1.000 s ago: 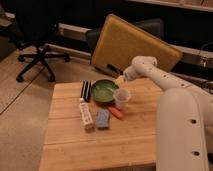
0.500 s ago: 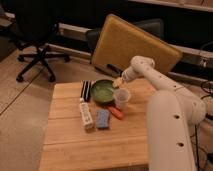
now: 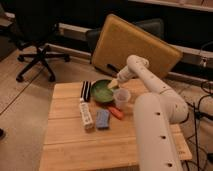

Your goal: Pick up the ceramic bowl

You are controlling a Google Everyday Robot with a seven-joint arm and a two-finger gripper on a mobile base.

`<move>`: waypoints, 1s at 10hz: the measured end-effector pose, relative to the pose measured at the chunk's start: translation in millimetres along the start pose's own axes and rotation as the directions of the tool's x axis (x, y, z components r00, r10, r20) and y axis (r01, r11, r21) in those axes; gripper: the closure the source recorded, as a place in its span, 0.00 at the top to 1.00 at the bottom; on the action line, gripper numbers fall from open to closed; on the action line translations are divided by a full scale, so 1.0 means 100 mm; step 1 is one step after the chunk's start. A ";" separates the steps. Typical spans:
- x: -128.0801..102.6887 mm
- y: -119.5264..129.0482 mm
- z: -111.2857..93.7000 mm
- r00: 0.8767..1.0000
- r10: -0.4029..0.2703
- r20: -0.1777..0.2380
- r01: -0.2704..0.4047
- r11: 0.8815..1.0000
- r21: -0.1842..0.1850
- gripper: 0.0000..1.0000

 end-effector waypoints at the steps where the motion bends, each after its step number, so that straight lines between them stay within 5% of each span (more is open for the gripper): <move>1: -0.05 0.06 0.06 1.000 -0.017 -0.004 0.017 1.000 -0.026 0.49; 5: -0.20 0.03 0.02 0.999 -0.016 0.031 0.018 0.998 -0.060 0.07; 10: -0.42 -0.33 -0.60 0.988 0.042 0.148 -0.044 0.999 0.016 0.00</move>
